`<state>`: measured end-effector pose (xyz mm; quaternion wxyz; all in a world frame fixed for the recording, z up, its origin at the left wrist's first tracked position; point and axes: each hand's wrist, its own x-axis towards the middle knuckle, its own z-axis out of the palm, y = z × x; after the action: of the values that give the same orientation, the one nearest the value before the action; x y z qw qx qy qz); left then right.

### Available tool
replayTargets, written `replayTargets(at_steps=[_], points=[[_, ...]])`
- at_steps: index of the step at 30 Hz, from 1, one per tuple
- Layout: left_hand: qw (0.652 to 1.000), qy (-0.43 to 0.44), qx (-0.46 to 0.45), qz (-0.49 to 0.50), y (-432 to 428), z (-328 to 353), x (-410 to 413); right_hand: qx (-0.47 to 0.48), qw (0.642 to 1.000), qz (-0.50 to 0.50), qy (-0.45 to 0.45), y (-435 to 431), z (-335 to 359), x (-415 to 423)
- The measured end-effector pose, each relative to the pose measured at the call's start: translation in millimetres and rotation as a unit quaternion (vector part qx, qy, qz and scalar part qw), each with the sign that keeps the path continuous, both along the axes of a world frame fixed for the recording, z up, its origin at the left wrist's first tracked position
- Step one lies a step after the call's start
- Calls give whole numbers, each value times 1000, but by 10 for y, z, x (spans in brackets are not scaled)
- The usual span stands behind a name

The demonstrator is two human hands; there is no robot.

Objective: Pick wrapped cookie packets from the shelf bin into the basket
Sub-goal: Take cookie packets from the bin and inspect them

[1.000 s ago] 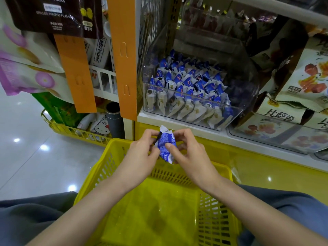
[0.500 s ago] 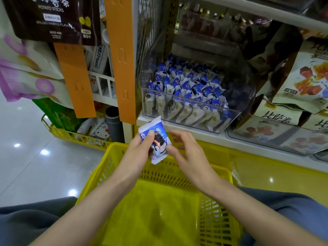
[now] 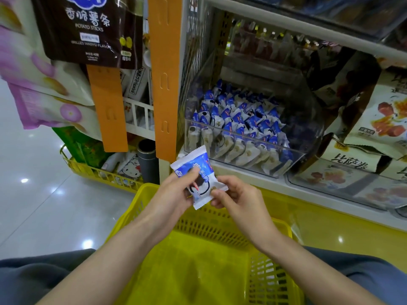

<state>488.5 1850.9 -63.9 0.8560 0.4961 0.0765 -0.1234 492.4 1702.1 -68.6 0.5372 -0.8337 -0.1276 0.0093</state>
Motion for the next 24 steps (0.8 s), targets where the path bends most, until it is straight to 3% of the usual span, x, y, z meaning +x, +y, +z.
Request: replayTargets(at_steps=[2, 4, 6, 10, 13, 15, 19, 24], points=[[993, -28, 116, -8, 14, -36, -42, 22, 997, 30, 62, 8, -21, 8], [984, -35, 173, 11, 34, -72, -71, -45, 995, 72, 52, 1, -29, -2], [982, -32, 181, 29, 70, -56, -82, -115, 991, 71, -13, -20, 7, 19], [980, -50, 187, 37, 152, 40, -65, -90, 986, -28, -135, -73, 382, 317], [981, -57, 182, 39, 181, 66, -44, -139, 965, -101, -199, -95, 666, 748], [981, -51, 185, 35, 190, 75, -41, -223, 953, -118, -169, -80, 770, 1040], [982, -49, 178, 33, 228, 69, -22, -351, 931, -98, -8, -47, 809, 1394], [984, -52, 169, 29, 259, 54, 4, -390, 918, -71, 28, 27, 788, 1485]])
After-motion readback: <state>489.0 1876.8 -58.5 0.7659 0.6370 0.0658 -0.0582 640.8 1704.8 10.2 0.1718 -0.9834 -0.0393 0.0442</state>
